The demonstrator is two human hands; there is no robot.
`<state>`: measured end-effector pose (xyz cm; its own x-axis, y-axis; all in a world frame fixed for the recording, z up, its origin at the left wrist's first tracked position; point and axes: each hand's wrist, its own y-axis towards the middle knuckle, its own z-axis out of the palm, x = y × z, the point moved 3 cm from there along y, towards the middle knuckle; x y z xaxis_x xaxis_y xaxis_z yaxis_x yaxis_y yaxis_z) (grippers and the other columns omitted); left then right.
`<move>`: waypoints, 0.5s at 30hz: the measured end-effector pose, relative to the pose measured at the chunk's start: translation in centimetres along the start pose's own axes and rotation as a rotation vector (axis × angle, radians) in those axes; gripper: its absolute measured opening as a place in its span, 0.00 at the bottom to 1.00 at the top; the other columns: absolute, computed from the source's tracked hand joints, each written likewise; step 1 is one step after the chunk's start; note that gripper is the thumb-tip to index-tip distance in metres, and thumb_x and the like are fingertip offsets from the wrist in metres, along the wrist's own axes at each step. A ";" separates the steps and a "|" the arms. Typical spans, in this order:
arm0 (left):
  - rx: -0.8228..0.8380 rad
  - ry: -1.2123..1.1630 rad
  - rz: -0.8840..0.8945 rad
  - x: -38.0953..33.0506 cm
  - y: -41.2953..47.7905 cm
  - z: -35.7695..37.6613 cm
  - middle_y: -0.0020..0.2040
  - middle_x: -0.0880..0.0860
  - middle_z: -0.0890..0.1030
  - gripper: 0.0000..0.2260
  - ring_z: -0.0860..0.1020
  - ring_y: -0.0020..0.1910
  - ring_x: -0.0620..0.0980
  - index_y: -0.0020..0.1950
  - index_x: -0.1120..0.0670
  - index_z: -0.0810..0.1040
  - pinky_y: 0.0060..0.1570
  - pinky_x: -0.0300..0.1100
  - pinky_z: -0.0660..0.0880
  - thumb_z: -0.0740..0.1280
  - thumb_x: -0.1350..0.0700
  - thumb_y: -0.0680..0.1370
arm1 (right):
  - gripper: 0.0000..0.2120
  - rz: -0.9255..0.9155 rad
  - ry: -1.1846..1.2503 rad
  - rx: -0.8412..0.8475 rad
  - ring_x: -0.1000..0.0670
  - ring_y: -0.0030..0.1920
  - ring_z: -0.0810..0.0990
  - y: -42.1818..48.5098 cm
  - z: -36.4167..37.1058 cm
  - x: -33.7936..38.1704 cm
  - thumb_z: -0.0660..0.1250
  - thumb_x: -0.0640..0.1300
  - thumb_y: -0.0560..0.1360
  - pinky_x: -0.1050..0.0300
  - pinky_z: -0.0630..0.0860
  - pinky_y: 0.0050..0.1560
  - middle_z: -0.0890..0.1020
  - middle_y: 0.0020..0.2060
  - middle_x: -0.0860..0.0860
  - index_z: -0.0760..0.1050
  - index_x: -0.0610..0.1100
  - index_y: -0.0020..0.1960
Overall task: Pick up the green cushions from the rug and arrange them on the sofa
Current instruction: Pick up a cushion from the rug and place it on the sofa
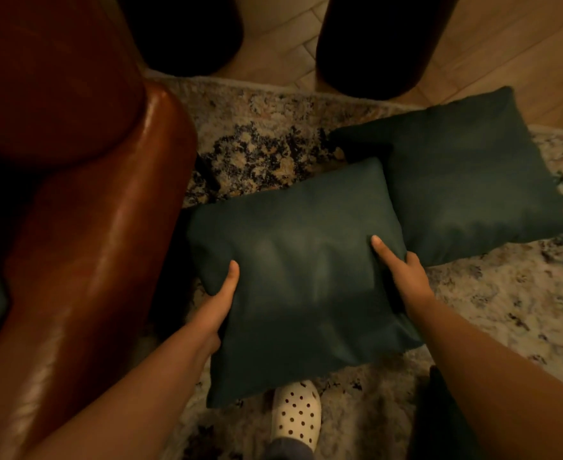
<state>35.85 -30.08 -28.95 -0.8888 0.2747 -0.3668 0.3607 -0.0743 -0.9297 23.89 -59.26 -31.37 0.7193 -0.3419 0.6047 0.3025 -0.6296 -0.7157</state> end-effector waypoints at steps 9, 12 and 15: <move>0.031 -0.081 0.022 -2.8 -10.6 3.0 0.48 0.51 0.81 0.22 0.80 0.46 0.53 0.49 0.46 0.75 0.44 0.46 0.77 0.72 0.36 0.62 | 0.38 -0.041 0.094 -0.114 0.46 0.57 0.76 -6.4 -7.1 4.0 0.67 0.77 0.53 0.47 0.70 0.63 0.78 0.53 0.52 0.75 0.49 0.50; 0.034 -0.074 0.065 -3.1 -13.7 3.8 0.52 0.52 0.82 0.24 0.81 0.50 0.54 0.53 0.45 0.76 0.48 0.48 0.78 0.68 0.32 0.64 | 0.44 -0.061 0.162 -0.161 0.46 0.59 0.76 -8.8 -9.9 4.6 0.66 0.77 0.54 0.46 0.69 0.65 0.79 0.56 0.51 0.75 0.49 0.60; 0.097 -0.098 0.127 -4.9 -17.1 4.6 0.48 0.47 0.85 0.26 0.83 0.47 0.50 0.50 0.41 0.82 0.42 0.44 0.78 0.60 0.26 0.64 | 0.41 -0.025 0.374 -0.143 0.49 0.64 0.74 -11.6 -12.0 4.5 0.63 0.78 0.59 0.49 0.66 0.67 0.79 0.58 0.57 0.76 0.52 0.61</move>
<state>32.77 -34.59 -11.44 -0.8631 0.1625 -0.4782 0.4469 -0.1956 -0.8729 16.17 -61.86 -16.17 0.4279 -0.5386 0.7258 0.2079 -0.7229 -0.6589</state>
